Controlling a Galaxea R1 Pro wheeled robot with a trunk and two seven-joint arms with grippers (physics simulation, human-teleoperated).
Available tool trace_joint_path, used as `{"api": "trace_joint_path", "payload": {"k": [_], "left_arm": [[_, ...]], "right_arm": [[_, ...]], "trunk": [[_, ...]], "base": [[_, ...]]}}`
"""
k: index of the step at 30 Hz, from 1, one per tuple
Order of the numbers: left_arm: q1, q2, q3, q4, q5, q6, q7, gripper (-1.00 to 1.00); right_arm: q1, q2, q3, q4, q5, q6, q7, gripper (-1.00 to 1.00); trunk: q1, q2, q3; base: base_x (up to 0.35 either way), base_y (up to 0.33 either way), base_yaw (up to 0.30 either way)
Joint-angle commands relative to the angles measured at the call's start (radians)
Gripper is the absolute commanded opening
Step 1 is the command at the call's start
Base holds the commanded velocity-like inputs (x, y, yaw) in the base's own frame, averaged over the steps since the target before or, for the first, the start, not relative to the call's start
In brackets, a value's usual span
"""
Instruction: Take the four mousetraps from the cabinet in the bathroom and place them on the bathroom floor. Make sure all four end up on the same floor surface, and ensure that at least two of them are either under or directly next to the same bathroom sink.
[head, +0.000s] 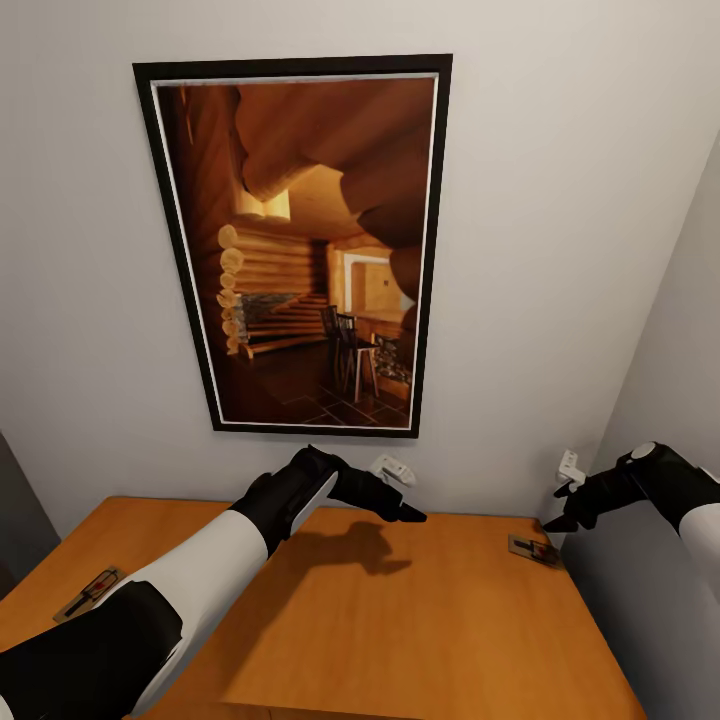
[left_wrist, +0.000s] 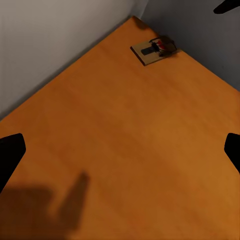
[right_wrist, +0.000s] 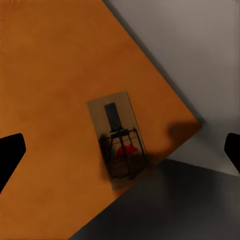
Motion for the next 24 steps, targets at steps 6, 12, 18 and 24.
{"api": "trace_joint_path", "payload": {"k": [6, 12, 18, 24], "left_arm": [[-0.001, 0.0, -0.002, 0.001, 0.009, 0.009, 0.002, 1.0], [-0.001, 0.0, -0.002, 0.001, 0.01, 0.009, 0.002, 1.0], [-0.001, 0.0, -0.002, 0.001, 0.009, 0.009, 0.002, 1.0], [-0.001, 0.0, -0.002, 0.001, 0.009, 0.009, 0.002, 1.0]], "right_arm": [[0.0, -0.001, 0.002, -0.002, -0.002, 0.01, 0.004, 1.0], [0.0, -0.001, 0.002, -0.002, -0.001, 0.01, 0.004, 1.0], [0.0, -0.001, 0.002, -0.002, -0.001, 0.01, 0.004, 1.0], [0.0, -0.001, 0.002, -0.002, 0.0, 0.01, 0.004, 1.0]], "trunk": [[0.023, -0.043, -0.019], [0.046, -0.085, -0.038], [0.069, -0.127, -0.057], [0.081, -0.148, -0.066]], "base": [[0.0, 0.0, 0.0], [0.0, 0.0, 0.0], [0.0, 0.0, 0.0], [0.0, 0.0, 0.0]]}}
